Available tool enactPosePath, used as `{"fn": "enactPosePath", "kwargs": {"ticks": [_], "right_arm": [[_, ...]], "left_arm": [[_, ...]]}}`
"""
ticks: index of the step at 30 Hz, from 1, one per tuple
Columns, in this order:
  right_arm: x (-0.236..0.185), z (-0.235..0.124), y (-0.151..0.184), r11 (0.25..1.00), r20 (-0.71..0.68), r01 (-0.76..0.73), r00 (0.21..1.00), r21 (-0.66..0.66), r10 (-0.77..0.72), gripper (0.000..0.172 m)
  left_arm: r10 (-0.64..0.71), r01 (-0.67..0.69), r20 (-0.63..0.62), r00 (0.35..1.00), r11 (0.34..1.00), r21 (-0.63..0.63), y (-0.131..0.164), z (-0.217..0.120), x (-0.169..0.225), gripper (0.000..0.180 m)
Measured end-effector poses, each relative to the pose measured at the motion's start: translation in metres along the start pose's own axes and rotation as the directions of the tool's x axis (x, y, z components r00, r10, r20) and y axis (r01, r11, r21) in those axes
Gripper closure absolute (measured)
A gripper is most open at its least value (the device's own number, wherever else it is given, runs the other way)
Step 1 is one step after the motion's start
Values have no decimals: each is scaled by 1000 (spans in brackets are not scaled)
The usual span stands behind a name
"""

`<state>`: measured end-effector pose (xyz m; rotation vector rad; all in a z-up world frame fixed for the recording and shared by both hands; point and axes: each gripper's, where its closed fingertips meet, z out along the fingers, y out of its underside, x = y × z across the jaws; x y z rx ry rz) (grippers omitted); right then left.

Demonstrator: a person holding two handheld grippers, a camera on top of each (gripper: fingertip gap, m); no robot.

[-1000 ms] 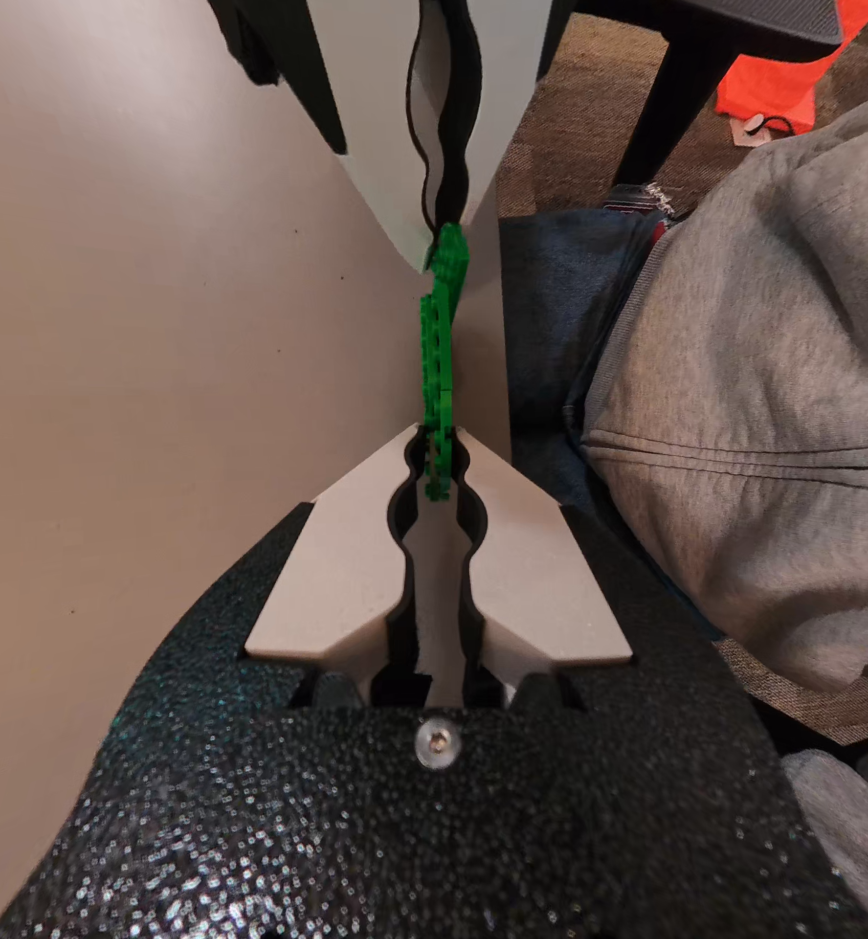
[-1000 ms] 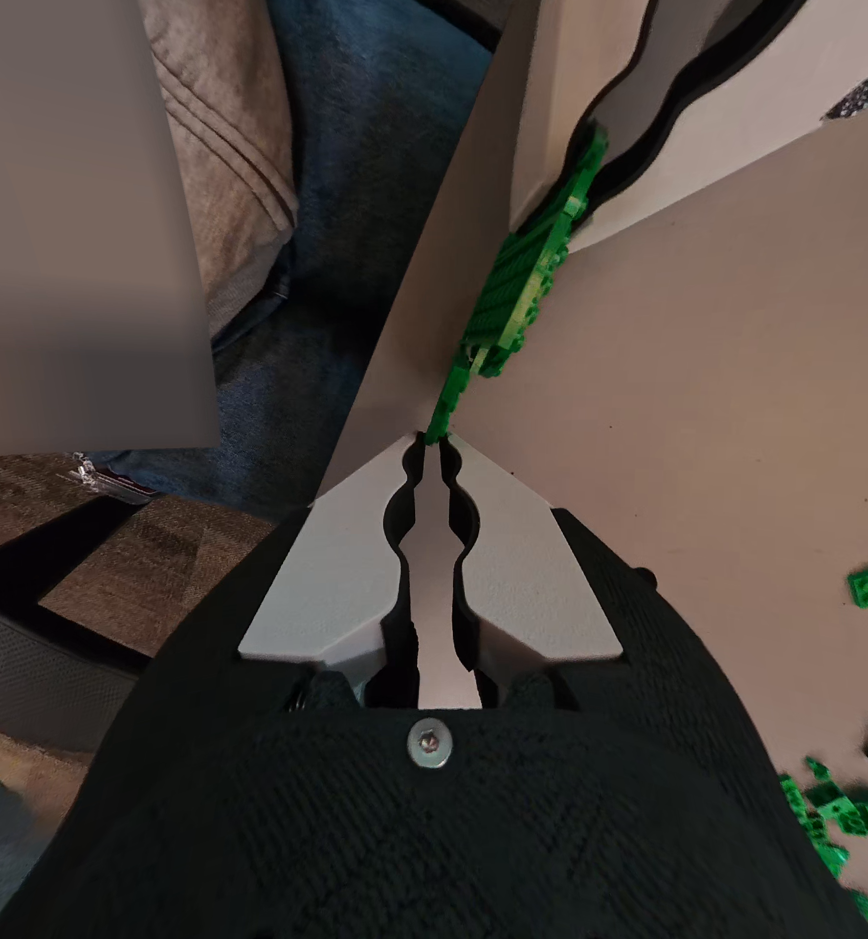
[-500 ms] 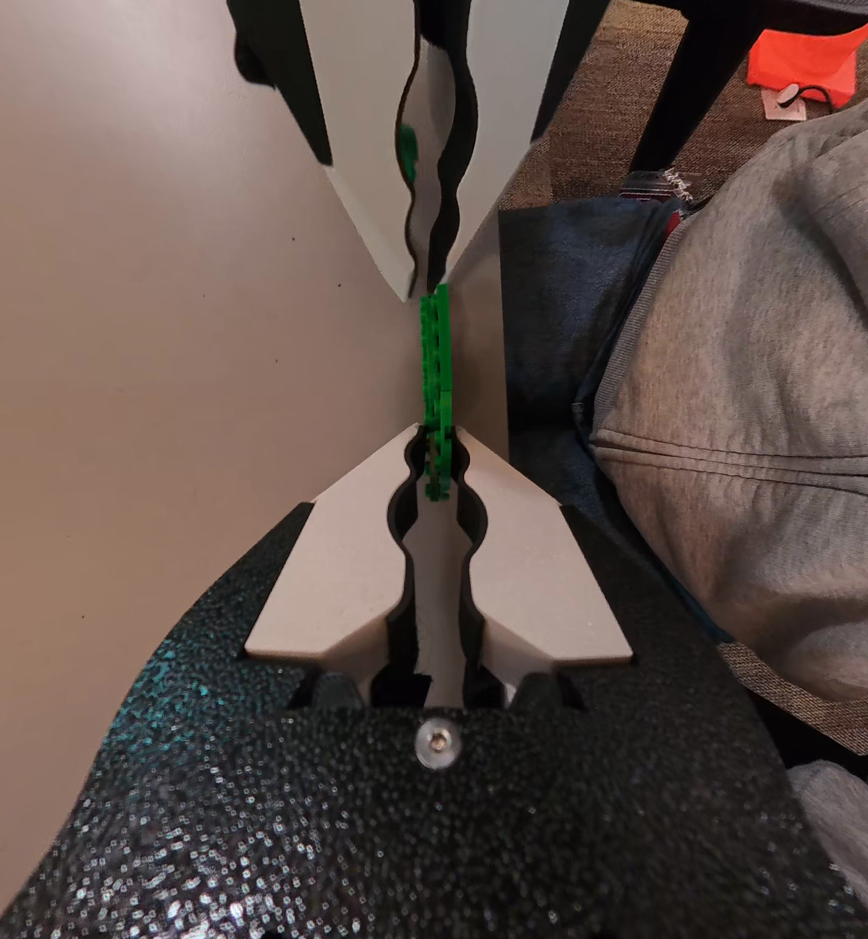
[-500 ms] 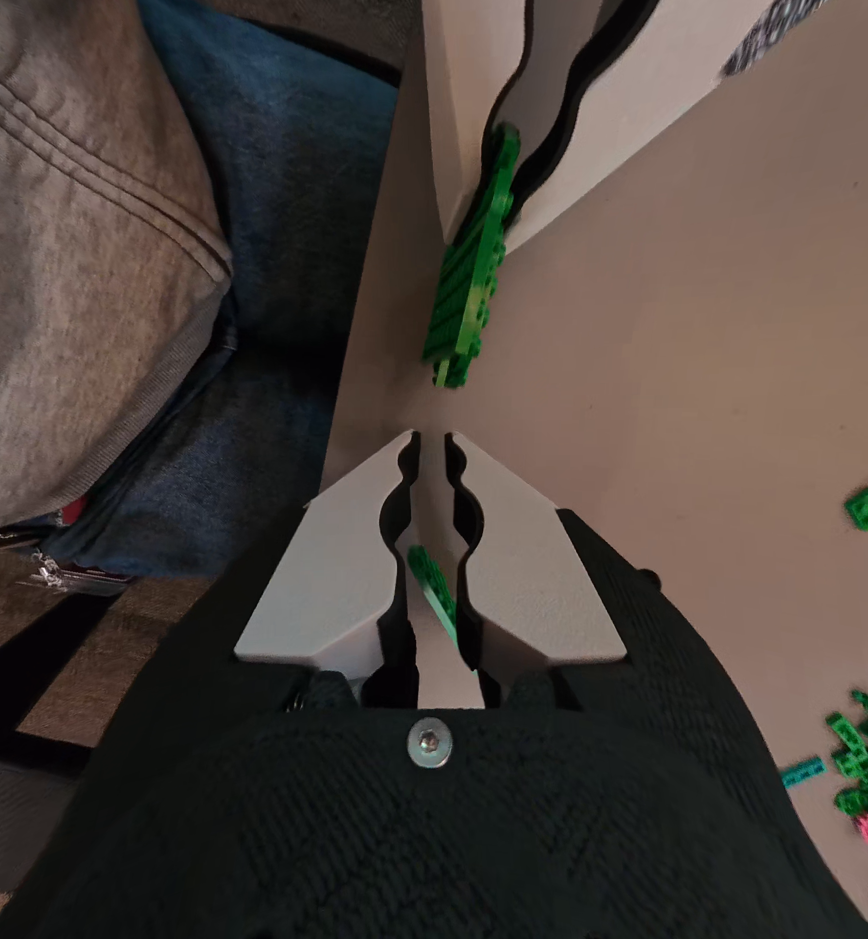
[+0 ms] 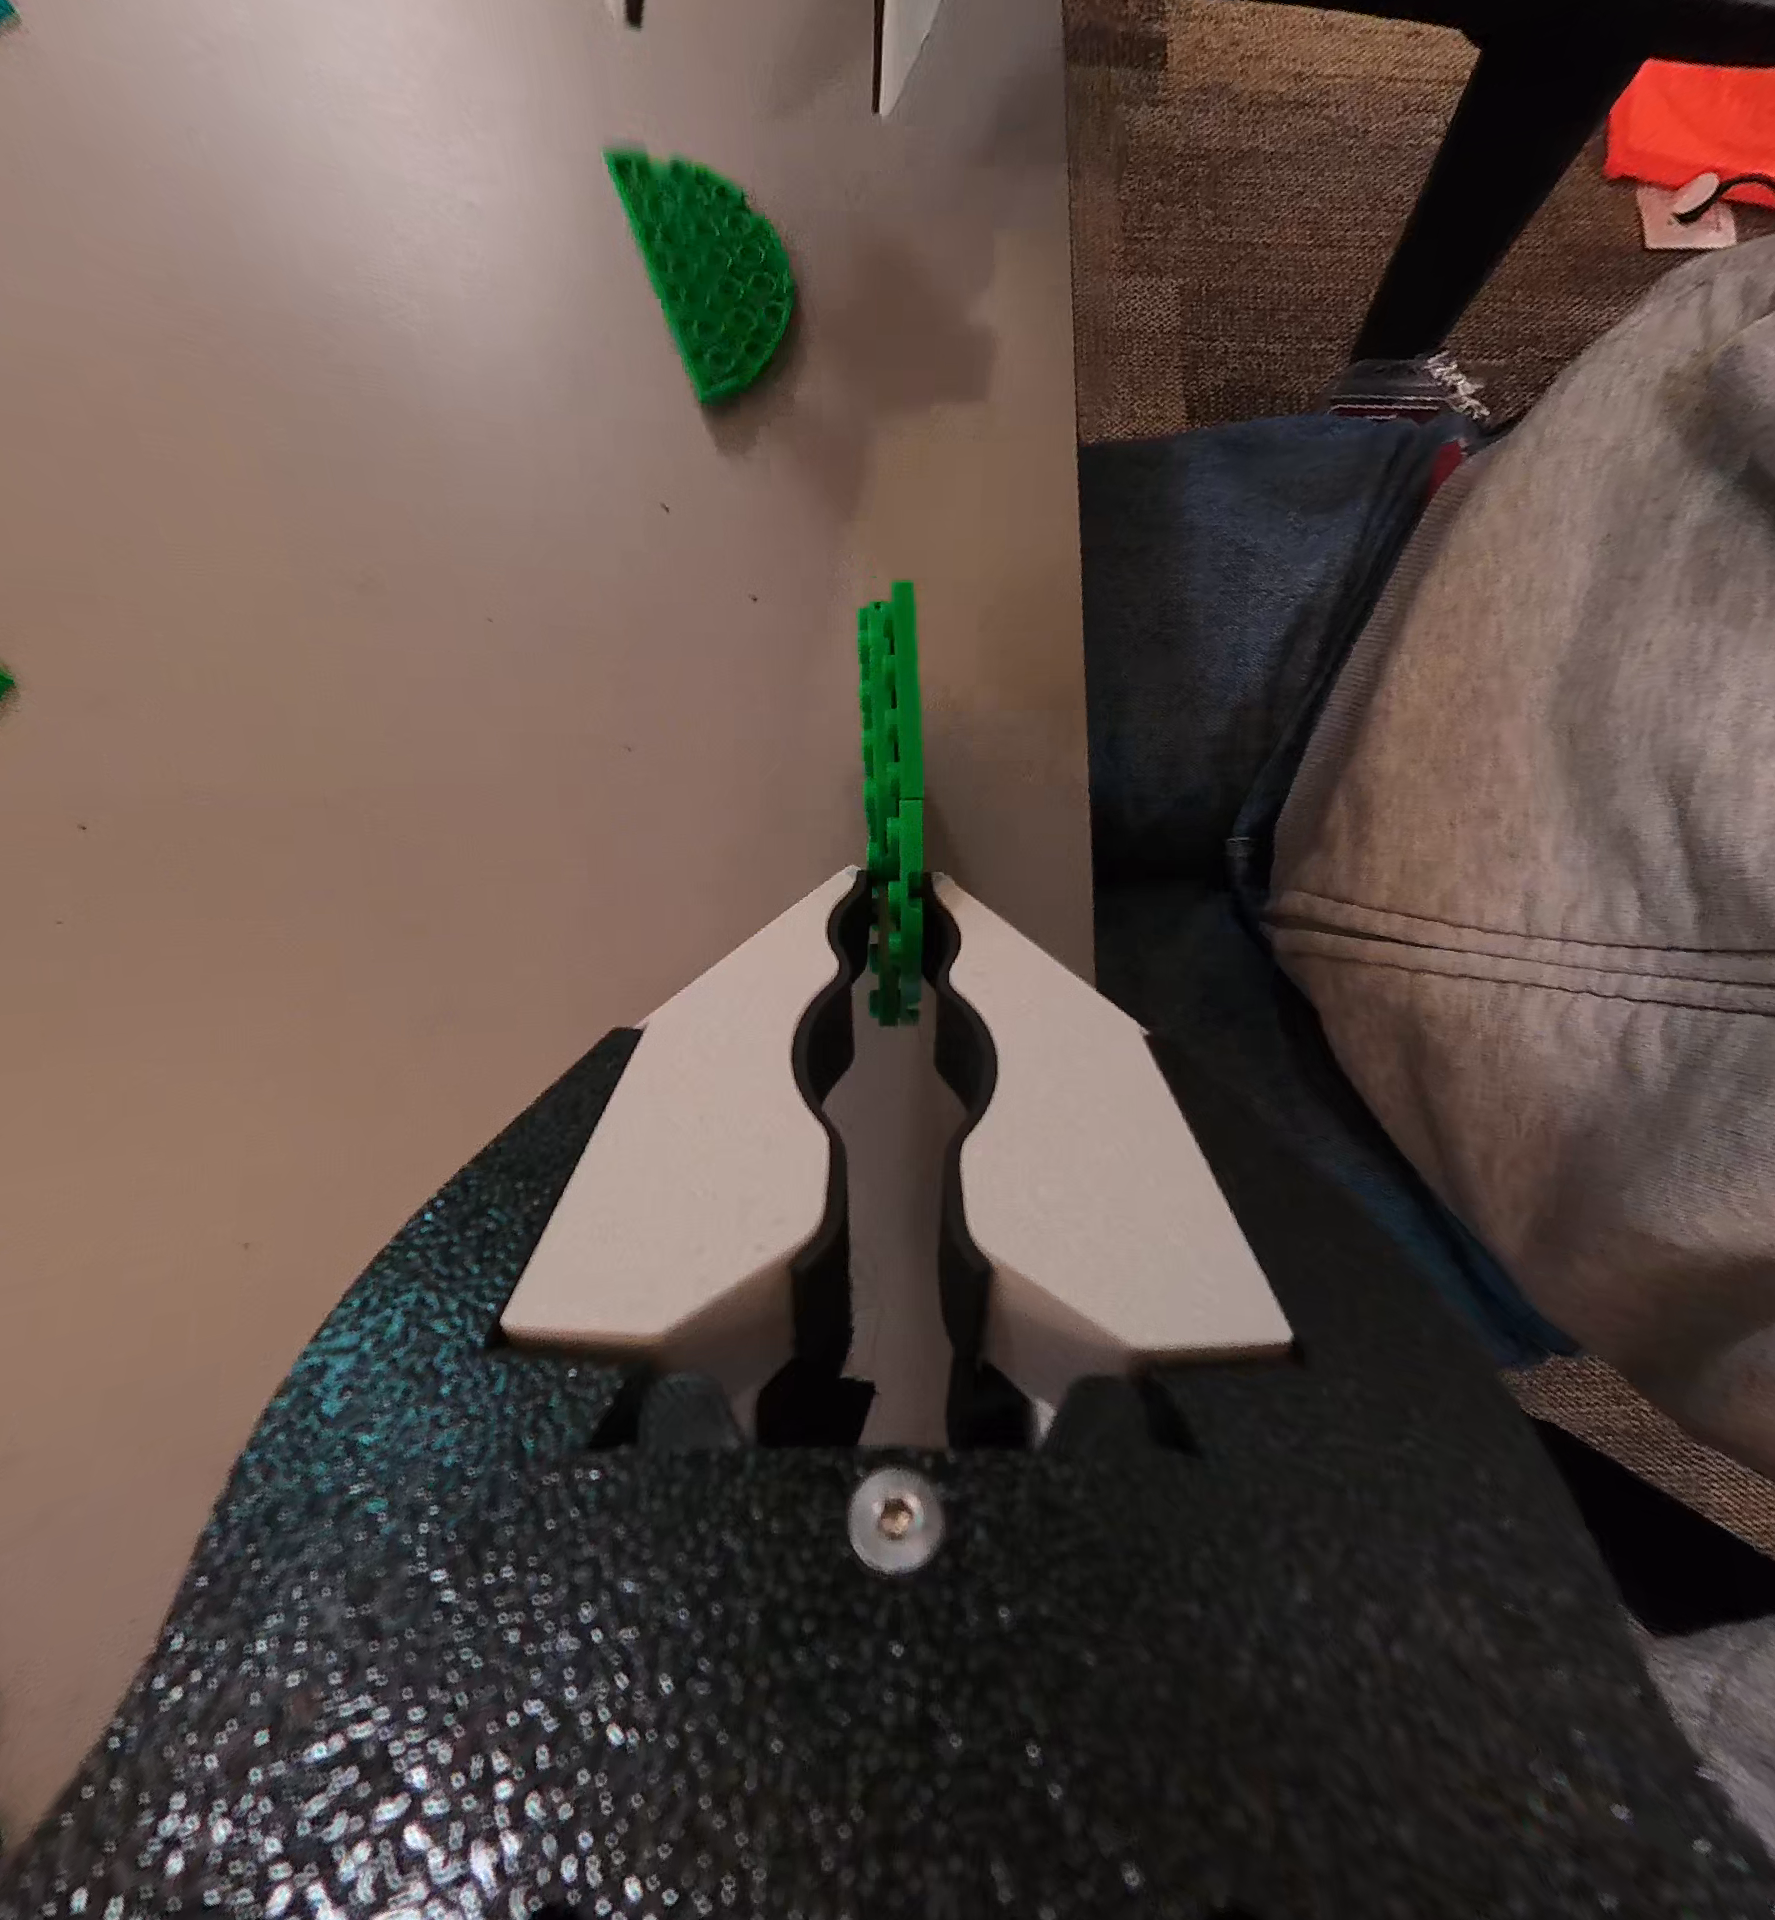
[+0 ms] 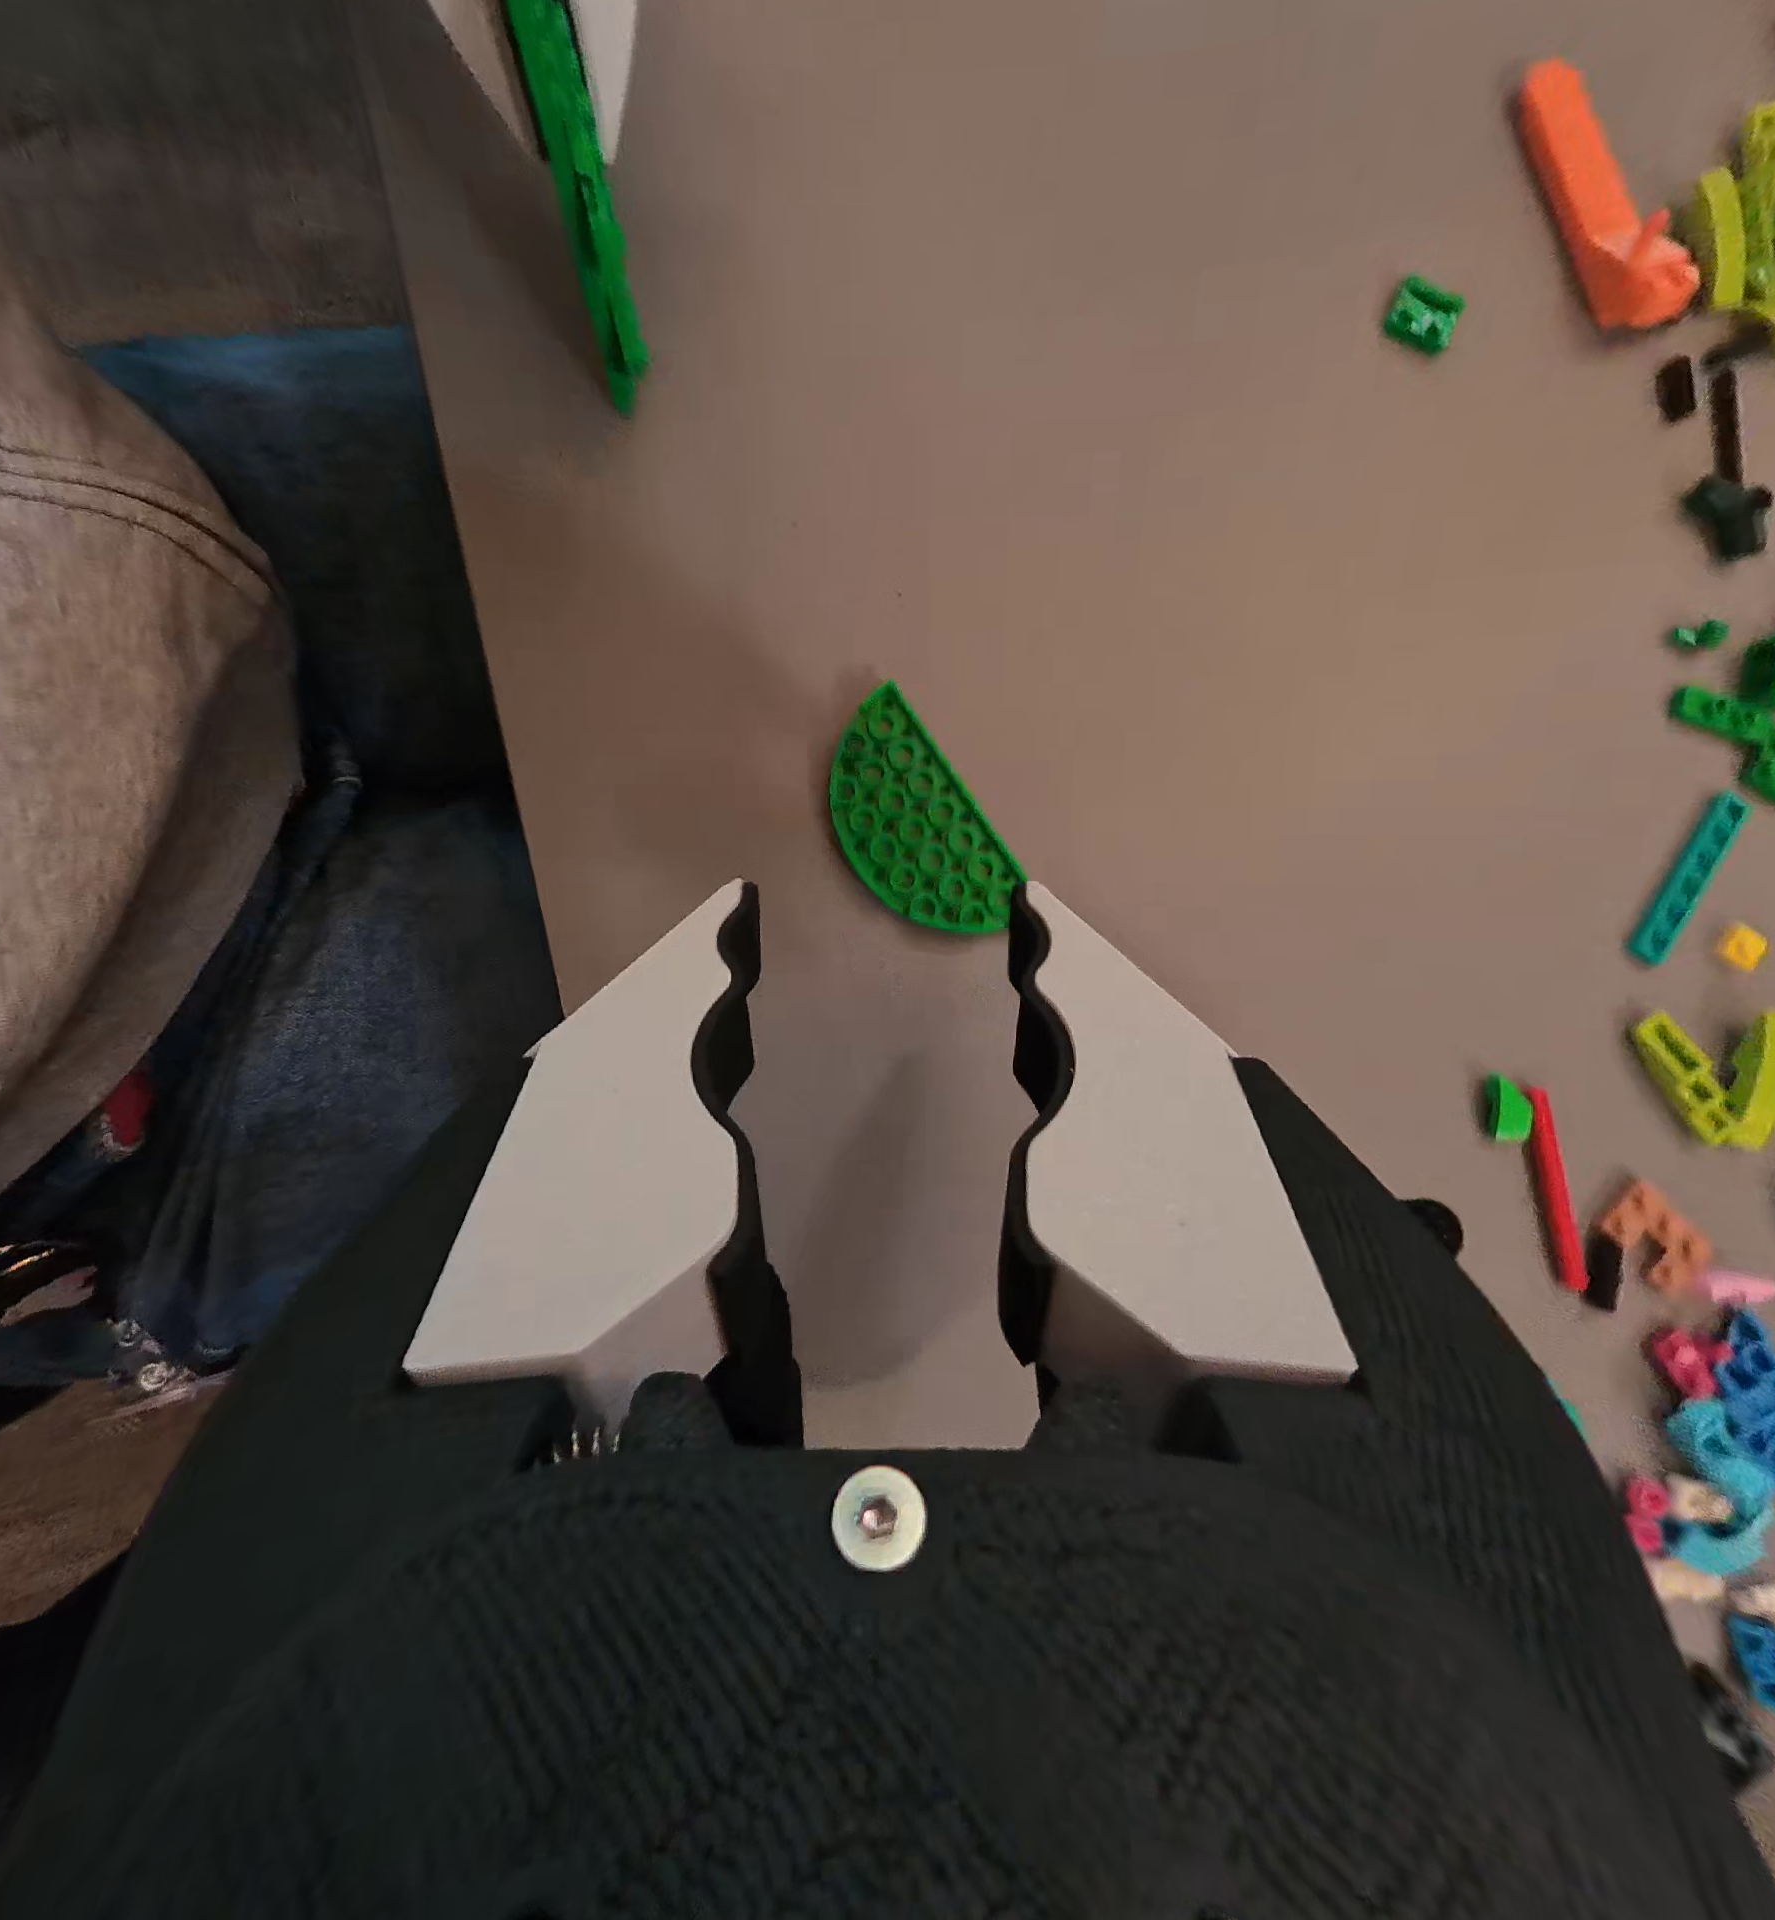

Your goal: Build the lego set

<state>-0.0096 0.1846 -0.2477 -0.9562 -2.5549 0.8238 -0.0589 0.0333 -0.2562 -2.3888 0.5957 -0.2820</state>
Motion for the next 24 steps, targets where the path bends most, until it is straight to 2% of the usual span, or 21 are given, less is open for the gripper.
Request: {"fn": "enactPosePath", "kwargs": {"ticks": [4, 8, 10, 15, 21, 24], "right_arm": [[11, 7, 18, 988, 10, -156, 988, -2, 156, 117], [21, 18, 17, 938, 69, -346, 936, 8, 345, 115], [24, 22, 13, 929, 68, -370, 927, -12, 370, 114], [23, 31, 13, 965, -17, -197, 980, -173, 197, 118], [13, 38, 3, 972, -3, -9, 1000, -236, 8, 168], [17, 38, 2, 958, -50, 99, 992, -268, -117, 168]], "left_arm": [[12, -12, 17, 1000, 1000, 6, -4, 3, -3, 175], [16, -16, 49, 999, 1000, 10, -6, 4, -7, 175], [12, -12, 58, 998, 1000, 12, -6, 4, -9, 175], [-4, 2, 73, 997, 1000, 26, -6, 5, -12, 175], [-25, 22, 84, 996, 999, 31, -8, 6, -14, 175], [-22, 19, 98, 995, 999, 31, -9, 6, -16, 175]]}}
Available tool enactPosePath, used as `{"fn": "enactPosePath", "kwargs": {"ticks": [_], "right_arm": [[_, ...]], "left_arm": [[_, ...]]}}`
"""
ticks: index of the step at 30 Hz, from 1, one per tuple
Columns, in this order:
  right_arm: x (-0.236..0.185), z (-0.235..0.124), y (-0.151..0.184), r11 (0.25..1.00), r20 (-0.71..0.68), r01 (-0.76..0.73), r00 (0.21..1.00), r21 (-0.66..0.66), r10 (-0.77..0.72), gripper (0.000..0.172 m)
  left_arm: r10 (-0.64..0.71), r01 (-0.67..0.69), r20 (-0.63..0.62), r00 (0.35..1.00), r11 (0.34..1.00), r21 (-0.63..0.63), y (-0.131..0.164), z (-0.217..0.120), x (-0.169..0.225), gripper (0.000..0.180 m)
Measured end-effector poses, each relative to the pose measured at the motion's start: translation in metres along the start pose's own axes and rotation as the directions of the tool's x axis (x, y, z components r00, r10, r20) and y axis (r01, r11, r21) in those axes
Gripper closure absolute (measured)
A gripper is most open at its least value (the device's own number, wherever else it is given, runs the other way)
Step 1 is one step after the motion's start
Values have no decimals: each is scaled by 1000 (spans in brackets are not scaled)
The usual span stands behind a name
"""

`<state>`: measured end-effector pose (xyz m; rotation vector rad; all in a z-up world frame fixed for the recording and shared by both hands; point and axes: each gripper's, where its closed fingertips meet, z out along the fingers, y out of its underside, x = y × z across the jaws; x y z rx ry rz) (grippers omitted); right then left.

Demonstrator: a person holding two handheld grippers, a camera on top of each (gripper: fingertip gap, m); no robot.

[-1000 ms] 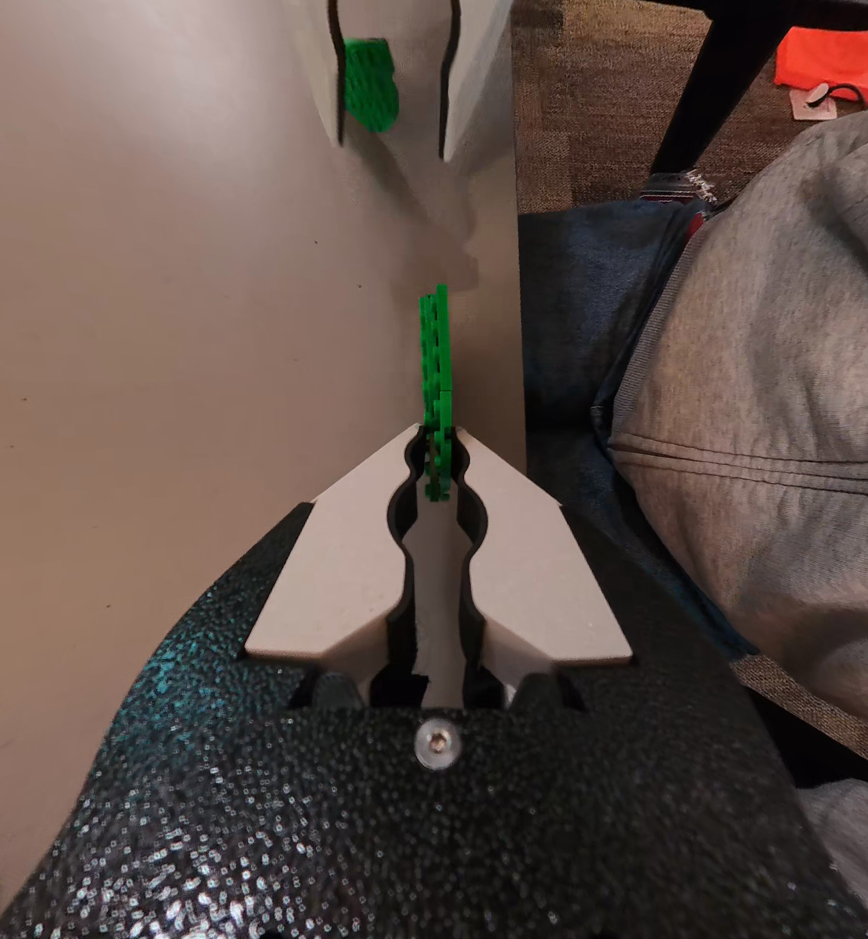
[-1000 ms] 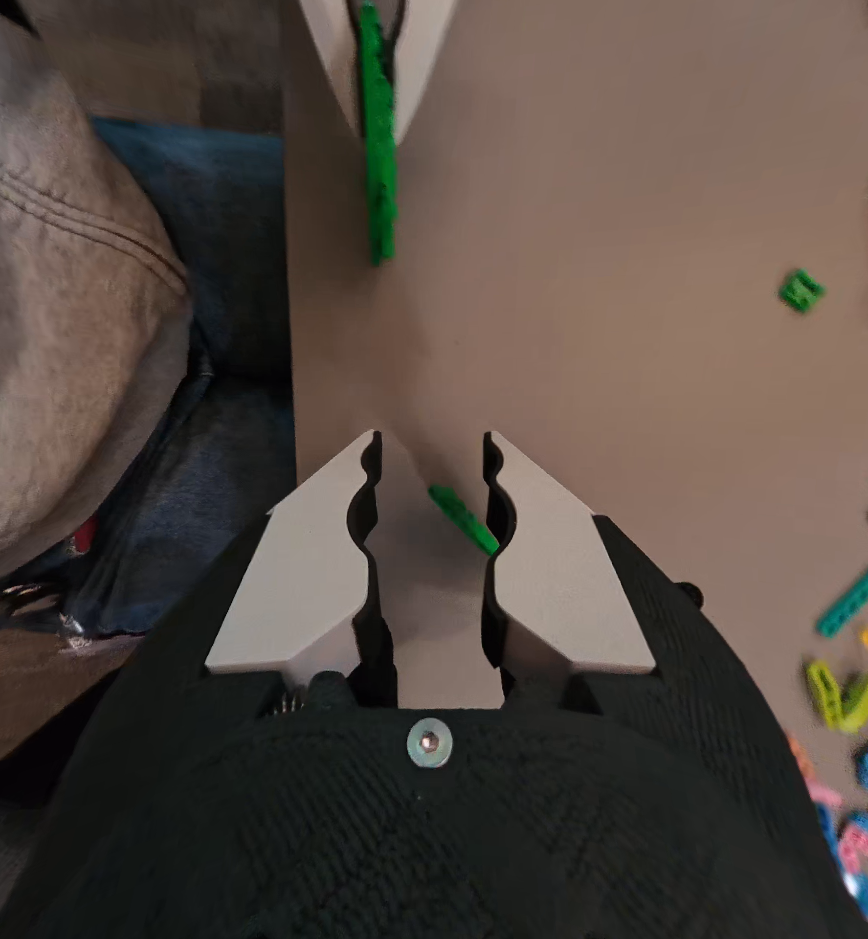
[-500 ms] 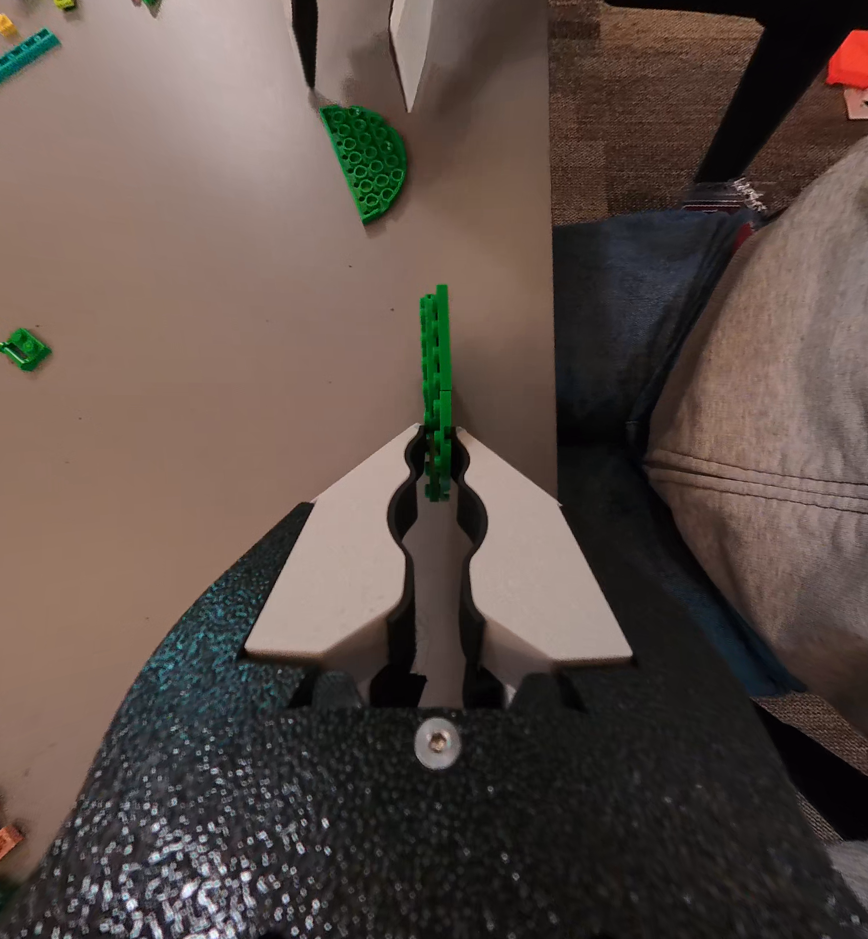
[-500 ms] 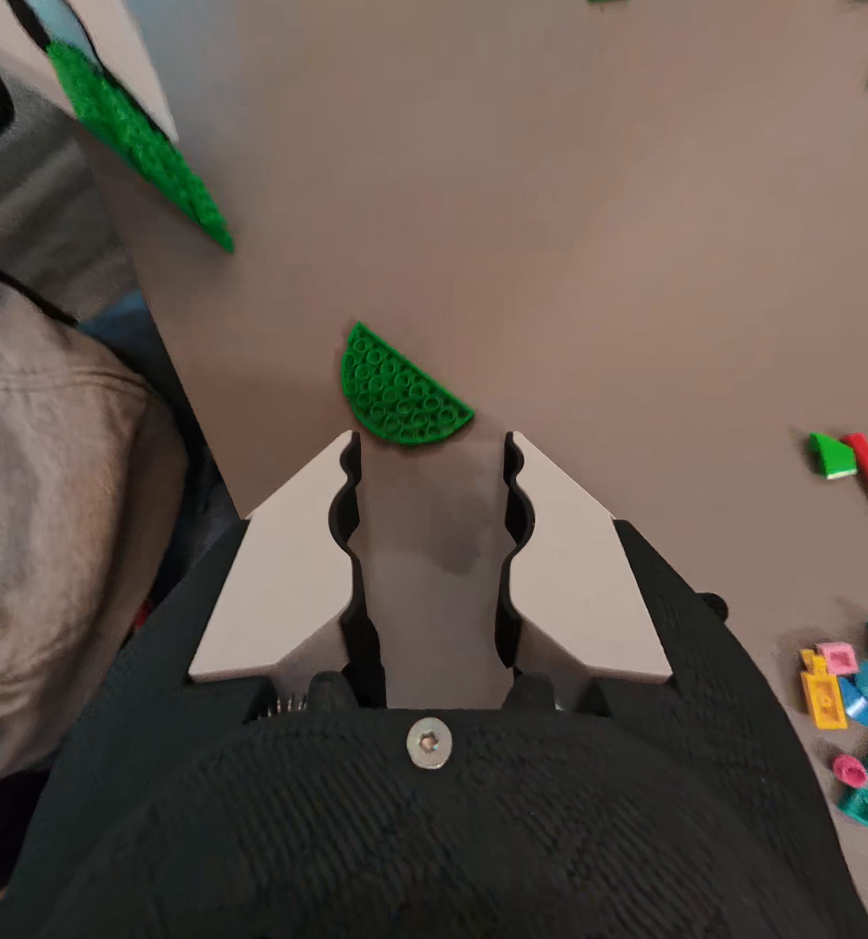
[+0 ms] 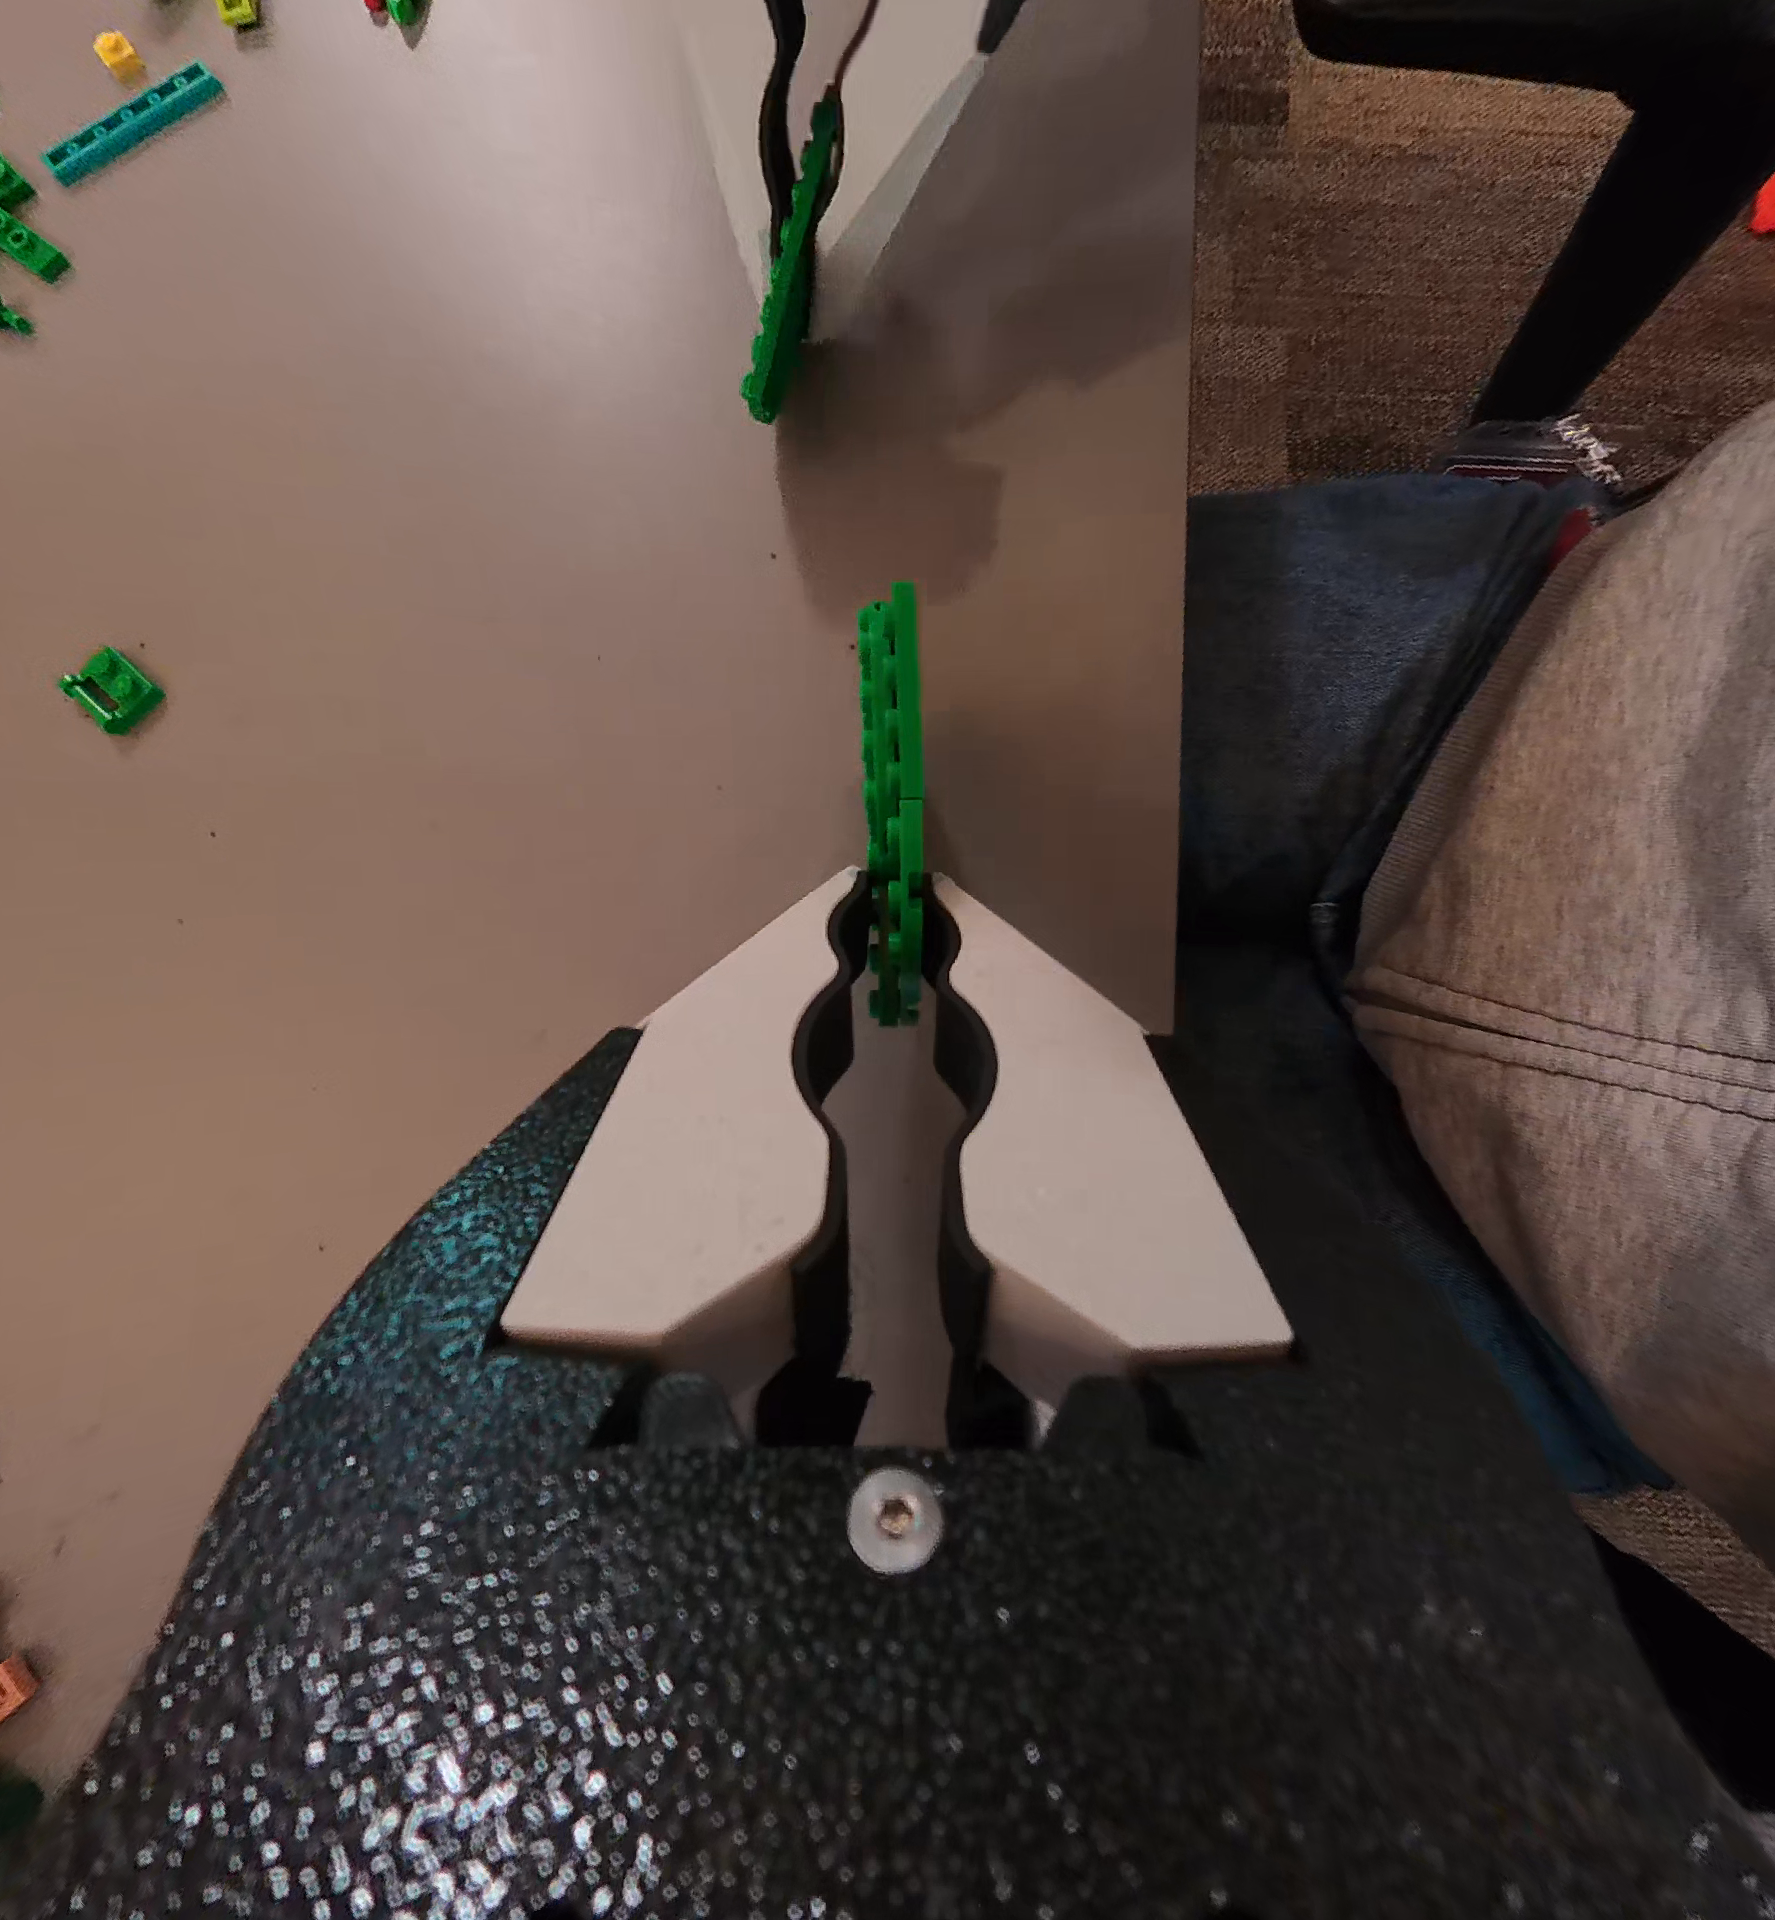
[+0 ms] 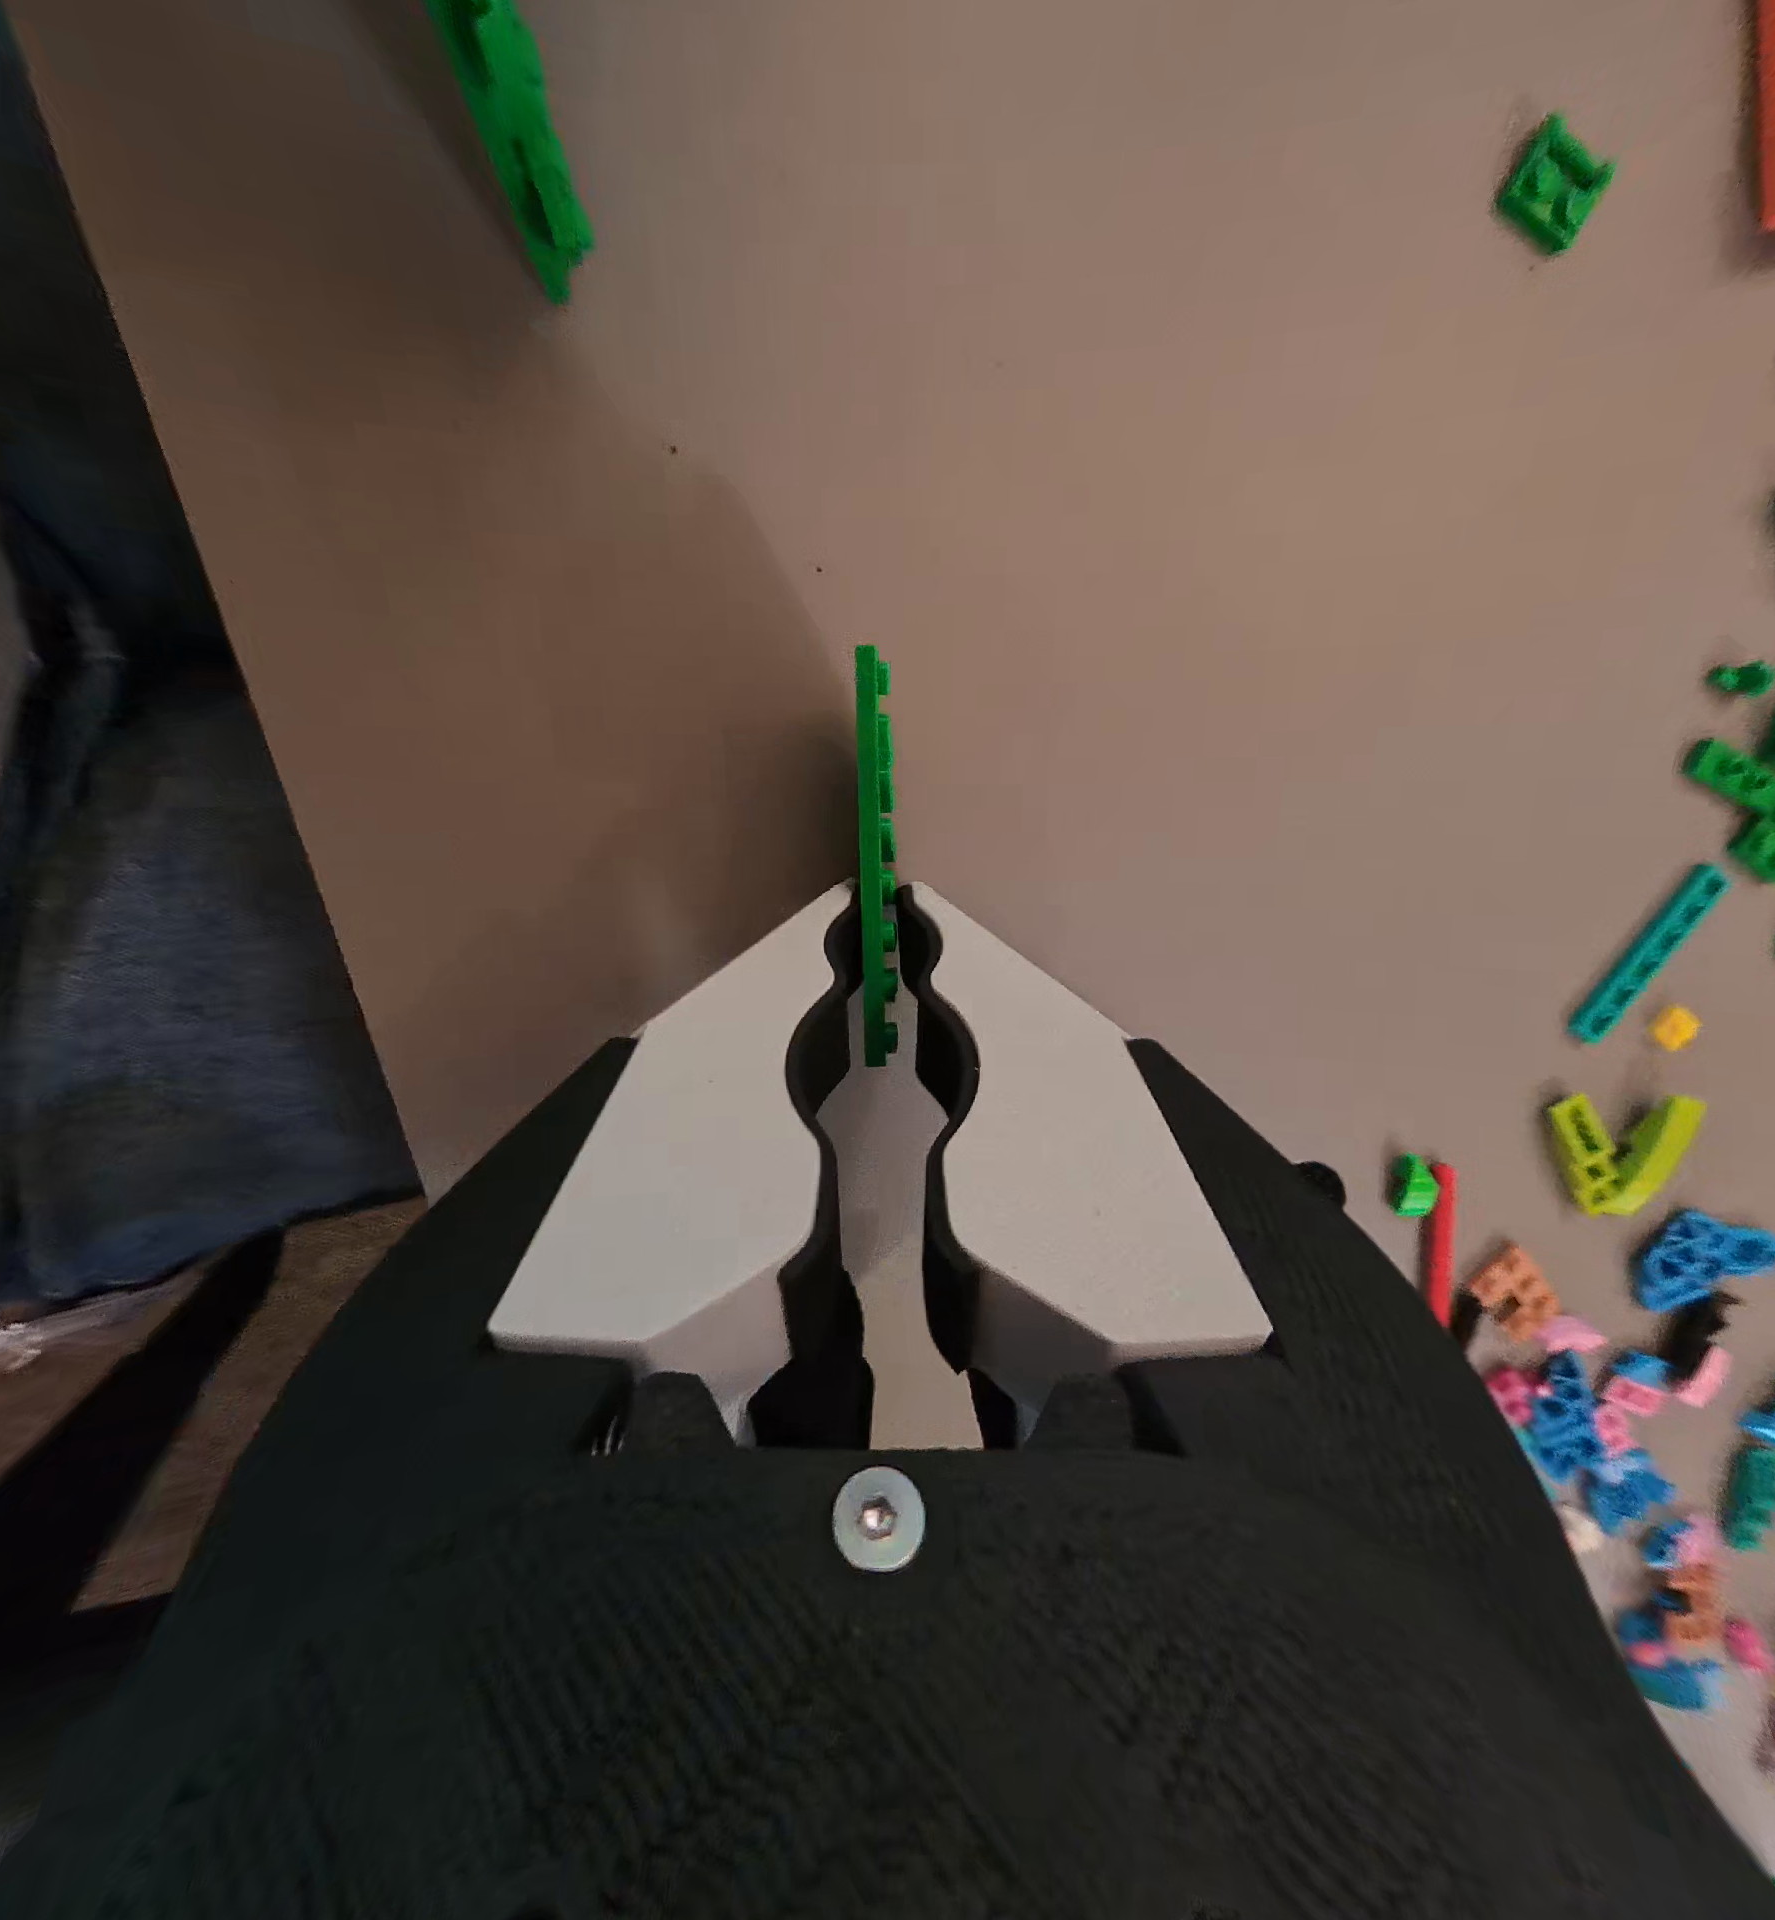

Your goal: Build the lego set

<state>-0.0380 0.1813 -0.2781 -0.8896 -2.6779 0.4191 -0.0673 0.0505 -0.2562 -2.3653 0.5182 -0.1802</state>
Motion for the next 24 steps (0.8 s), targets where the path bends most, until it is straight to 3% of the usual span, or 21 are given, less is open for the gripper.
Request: {"fn": "enactPosePath", "kwargs": {"ticks": [4, 8, 12, 16, 19, 24], "right_arm": [[0, -6, -17, 985, -126, 173, 977, -11, -173, 168], [11, -20, -46, 913, -381, 402, 836, -66, -396, 169], [8, -25, -61, 849, -475, 518, 724, -105, -500, 169], [21, -31, -63, 816, -555, 551, 630, -173, -544, 168], [25, -32, -64, 807, -574, 556, 601, -199, -556, 169], [23, -25, -64, 802, -574, 561, 596, -203, -562, 169]], "left_arm": [[28, -29, 45, 999, 999, 30, -6, 1, -5, 175], [11, -32, 174, 985, 992, 119, -25, -6, -21, 175], [46, -94, 227, 973, 974, 207, -42, -14, -22, 175], [201, -259, 391, 898, 961, 101, -37, -19, -35, 175], [313, -302, 538, 783, 947, -113, -19, -23, -60, 175], [388, -306, 542, 746, 922, -239, 1, -10, -69, 175]]}}
